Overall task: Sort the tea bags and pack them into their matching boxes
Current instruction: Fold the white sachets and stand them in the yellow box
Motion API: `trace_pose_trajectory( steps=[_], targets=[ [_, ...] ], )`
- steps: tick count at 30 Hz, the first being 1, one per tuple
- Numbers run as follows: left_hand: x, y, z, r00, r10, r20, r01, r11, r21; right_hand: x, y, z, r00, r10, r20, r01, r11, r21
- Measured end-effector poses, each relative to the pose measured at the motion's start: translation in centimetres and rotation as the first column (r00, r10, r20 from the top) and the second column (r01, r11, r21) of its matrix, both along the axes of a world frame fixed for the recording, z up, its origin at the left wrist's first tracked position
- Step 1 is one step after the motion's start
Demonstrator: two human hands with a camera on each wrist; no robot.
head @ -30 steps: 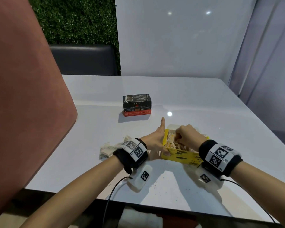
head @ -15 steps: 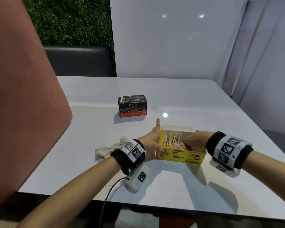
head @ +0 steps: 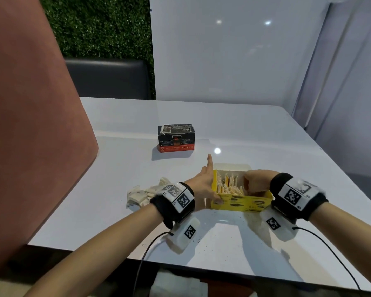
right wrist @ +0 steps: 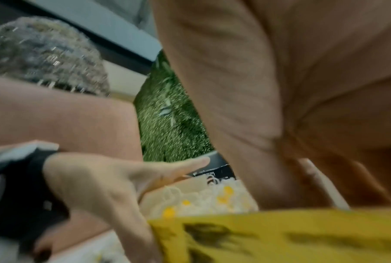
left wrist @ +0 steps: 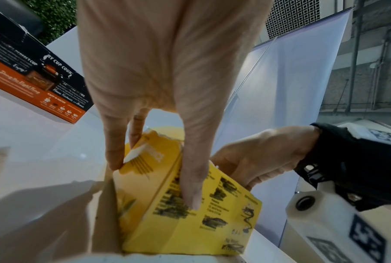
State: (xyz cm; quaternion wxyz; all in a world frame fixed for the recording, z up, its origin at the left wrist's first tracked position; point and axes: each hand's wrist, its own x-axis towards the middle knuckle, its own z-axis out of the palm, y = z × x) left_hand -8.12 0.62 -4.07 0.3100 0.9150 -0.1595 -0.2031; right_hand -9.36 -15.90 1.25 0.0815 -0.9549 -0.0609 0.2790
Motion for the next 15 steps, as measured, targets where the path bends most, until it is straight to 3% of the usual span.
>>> trace_pose_trajectory(
  steps=[2, 6, 11, 15],
  targets=[
    [0.0, -0.1, 0.1, 1.000, 0.009, -0.001, -0.009, 1.000, 0.004, -0.2, 0.4, 0.0, 0.999, -0.009, -0.034, 0.008, 0.999, -0.041],
    [-0.1, -0.2, 0.1, 1.000, 0.017, 0.007, -0.017, 1.000, 0.005, 0.5, 0.4, -0.7, 0.996, -0.030, 0.079, 0.033, 0.999, -0.041],
    [-0.6, 0.0, 0.6, 1.000, -0.027, 0.007, 0.026, 0.999, 0.032, 0.4, 0.8, -1.2, 0.995, 0.030, 0.092, -0.026, 0.999, -0.041],
    [-1.9, 3.2, 3.0, 1.000, 0.005, 0.028, -0.004, 0.999, -0.050, 0.1, 0.7, -0.2, 0.981, -0.026, 0.193, 0.028, 1.000, -0.006]
  ],
)
